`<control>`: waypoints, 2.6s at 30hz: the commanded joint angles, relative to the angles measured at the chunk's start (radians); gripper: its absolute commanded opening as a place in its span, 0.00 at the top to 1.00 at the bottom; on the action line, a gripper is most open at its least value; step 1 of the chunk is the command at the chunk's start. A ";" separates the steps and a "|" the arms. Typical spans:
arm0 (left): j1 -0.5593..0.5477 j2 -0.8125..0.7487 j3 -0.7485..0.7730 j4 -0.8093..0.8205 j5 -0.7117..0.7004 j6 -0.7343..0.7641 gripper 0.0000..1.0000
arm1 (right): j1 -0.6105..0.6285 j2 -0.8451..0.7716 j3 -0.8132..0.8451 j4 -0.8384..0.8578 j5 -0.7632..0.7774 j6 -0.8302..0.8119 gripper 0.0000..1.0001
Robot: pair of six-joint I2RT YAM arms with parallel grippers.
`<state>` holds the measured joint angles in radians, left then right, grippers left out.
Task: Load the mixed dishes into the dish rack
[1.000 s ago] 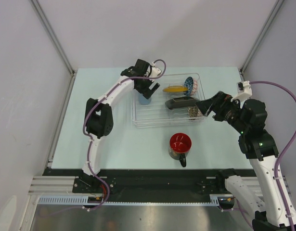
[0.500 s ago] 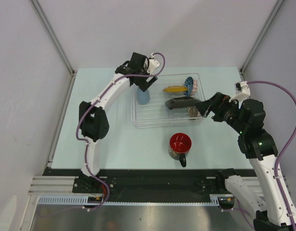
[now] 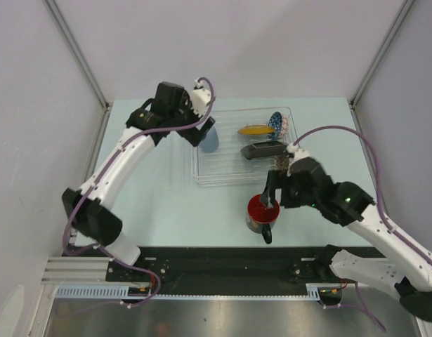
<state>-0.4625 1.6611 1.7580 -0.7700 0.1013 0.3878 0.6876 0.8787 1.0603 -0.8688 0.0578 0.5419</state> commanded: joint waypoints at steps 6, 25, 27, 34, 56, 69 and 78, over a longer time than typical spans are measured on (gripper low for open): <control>-0.016 -0.358 -0.331 -0.041 0.118 -0.113 0.00 | 0.402 0.127 0.001 -0.343 0.479 0.337 0.41; -0.015 -0.528 -0.508 0.029 0.063 -0.110 0.00 | 0.211 0.227 -0.186 -0.029 0.479 0.324 0.05; -0.015 -0.534 -0.517 0.037 0.060 -0.112 0.00 | 0.182 0.241 -0.194 0.002 0.456 0.305 0.14; -0.016 -0.544 -0.519 0.034 0.051 -0.135 0.00 | 0.185 0.336 -0.197 0.086 0.412 0.265 0.49; -0.011 -0.563 -0.436 -0.073 -0.017 -0.188 0.00 | 0.164 0.404 -0.191 0.171 0.240 0.161 1.00; -0.005 -0.659 -0.218 -0.077 0.170 -0.332 0.00 | 0.158 0.141 0.064 0.286 -0.152 0.058 1.00; 0.031 -0.689 -0.077 0.020 0.524 -0.523 0.04 | -0.132 0.244 0.153 1.017 -0.694 0.378 1.00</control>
<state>-0.4618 0.9756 1.6157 -0.8139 0.4404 -0.0006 0.6308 1.0733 1.1416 -0.4454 -0.3294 0.6926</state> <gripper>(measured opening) 0.955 0.163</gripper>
